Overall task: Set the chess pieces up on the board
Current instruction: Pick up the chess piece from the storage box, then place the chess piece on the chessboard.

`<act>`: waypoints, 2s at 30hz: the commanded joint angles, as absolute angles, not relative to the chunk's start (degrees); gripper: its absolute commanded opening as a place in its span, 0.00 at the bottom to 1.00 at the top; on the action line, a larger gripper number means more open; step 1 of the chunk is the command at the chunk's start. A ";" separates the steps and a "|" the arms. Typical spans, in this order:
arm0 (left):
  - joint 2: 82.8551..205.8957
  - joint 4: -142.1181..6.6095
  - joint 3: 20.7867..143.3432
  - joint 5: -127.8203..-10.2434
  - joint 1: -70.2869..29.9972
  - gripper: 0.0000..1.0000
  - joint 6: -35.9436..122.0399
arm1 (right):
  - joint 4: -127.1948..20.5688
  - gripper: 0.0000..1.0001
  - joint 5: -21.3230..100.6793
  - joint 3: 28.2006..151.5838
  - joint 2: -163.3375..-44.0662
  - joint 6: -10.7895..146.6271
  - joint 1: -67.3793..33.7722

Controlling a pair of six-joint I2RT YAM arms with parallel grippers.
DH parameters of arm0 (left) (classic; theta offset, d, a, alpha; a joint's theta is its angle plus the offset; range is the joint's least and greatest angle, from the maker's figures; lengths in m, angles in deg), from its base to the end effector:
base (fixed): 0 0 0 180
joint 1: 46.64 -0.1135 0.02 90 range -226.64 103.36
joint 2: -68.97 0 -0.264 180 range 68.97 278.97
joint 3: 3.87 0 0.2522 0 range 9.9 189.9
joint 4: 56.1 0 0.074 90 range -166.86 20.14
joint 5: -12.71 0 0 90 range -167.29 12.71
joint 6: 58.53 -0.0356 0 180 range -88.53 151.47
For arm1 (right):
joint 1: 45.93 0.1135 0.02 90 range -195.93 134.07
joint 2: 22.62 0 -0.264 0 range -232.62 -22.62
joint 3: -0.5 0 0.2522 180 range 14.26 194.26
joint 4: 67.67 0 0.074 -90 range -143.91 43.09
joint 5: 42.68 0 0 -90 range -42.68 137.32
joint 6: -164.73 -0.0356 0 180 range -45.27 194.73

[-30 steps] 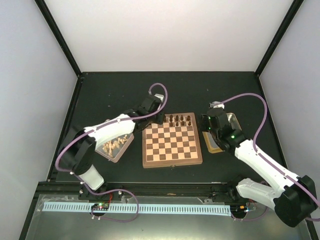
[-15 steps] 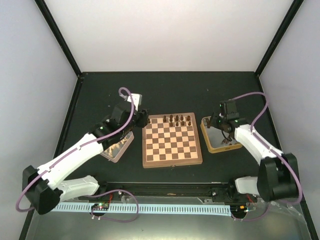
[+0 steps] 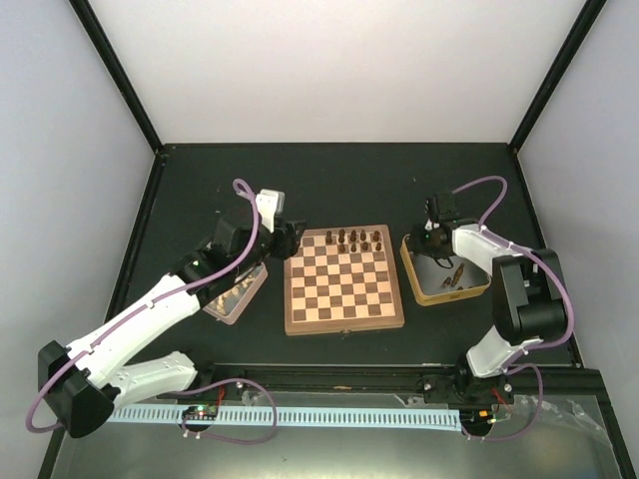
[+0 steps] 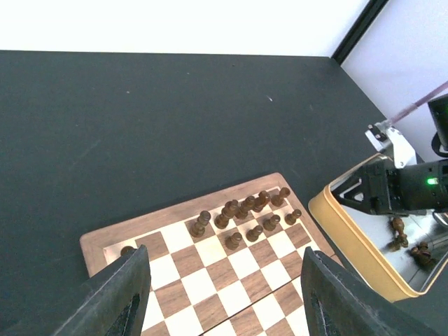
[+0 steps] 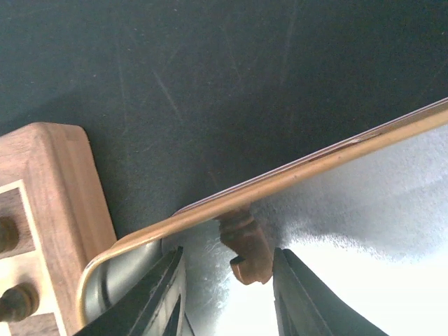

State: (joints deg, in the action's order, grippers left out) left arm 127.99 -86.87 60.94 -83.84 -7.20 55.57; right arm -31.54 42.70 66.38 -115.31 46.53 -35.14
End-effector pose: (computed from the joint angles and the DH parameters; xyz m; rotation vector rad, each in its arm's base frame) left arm 0.1834 -0.1456 0.3191 0.1998 2.0443 -0.5889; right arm 0.3013 0.0603 0.1660 0.3834 2.6778 0.3201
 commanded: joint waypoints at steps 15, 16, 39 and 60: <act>129.65 -84.85 61.36 -80.92 -7.95 0.61 55.34 | -30.22 0.15 50.28 69.23 -121.68 48.90 -35.47; 129.67 -84.81 61.39 -80.80 -7.90 0.62 55.36 | -29.96 0.12 50.30 69.29 -121.52 48.97 -35.47; 130.06 -80.24 66.34 -57.36 -14.86 0.77 64.78 | -41.87 0.11 24.21 61.07 -92.63 55.16 -22.55; 142.00 -78.28 66.06 -26.69 -17.65 0.45 73.38 | -49.10 0.12 15.15 66.47 -96.53 59.34 -7.19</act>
